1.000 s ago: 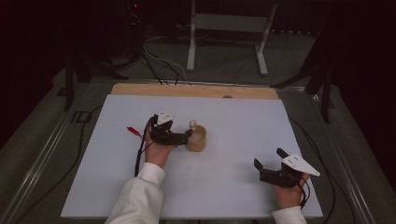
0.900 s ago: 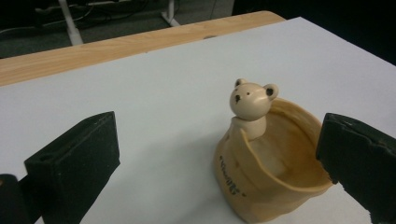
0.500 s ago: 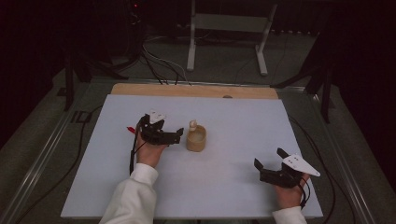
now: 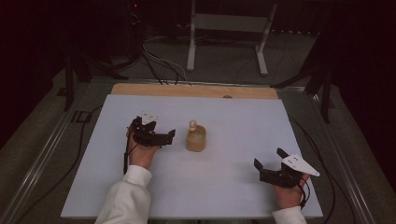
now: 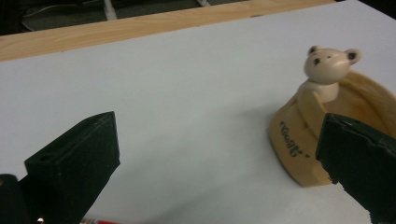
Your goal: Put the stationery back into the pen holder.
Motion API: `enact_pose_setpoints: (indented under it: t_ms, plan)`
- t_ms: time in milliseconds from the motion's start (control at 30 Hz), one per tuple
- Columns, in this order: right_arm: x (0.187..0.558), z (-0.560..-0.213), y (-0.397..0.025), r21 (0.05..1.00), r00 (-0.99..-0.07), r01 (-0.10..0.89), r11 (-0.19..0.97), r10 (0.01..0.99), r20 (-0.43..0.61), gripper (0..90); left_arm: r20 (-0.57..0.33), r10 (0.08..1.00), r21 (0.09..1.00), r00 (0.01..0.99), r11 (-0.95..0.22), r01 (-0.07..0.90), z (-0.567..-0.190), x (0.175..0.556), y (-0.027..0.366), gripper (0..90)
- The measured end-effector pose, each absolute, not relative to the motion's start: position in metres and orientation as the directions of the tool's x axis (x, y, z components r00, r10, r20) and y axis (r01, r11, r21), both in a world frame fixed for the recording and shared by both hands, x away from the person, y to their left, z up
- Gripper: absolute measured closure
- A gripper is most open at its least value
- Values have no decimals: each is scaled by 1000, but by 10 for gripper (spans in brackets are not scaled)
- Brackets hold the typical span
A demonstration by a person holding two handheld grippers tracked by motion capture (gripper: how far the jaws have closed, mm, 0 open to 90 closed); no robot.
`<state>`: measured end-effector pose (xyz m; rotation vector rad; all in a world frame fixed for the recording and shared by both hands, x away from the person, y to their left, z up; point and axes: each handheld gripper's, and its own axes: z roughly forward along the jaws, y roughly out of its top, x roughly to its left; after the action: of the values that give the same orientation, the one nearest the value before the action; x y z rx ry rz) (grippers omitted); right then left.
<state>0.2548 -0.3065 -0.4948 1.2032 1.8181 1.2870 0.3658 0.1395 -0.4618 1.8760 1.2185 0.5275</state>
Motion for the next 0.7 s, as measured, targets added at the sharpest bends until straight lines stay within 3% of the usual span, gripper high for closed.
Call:
enact_pose_setpoints:
  t_ms: [367, 700]
  plan:
    - [255, -495, -306, 935, -410, 334, 119, 911, 30, 0, -66, 899, 786, 433, -220, 577, -469, 366, 154, 3]
    - [255, -495, -305, 934, -413, 336, 123, 910, 29, 0, -32, 853, 745, 521, -327, 581, -476, 370, 170, 4]
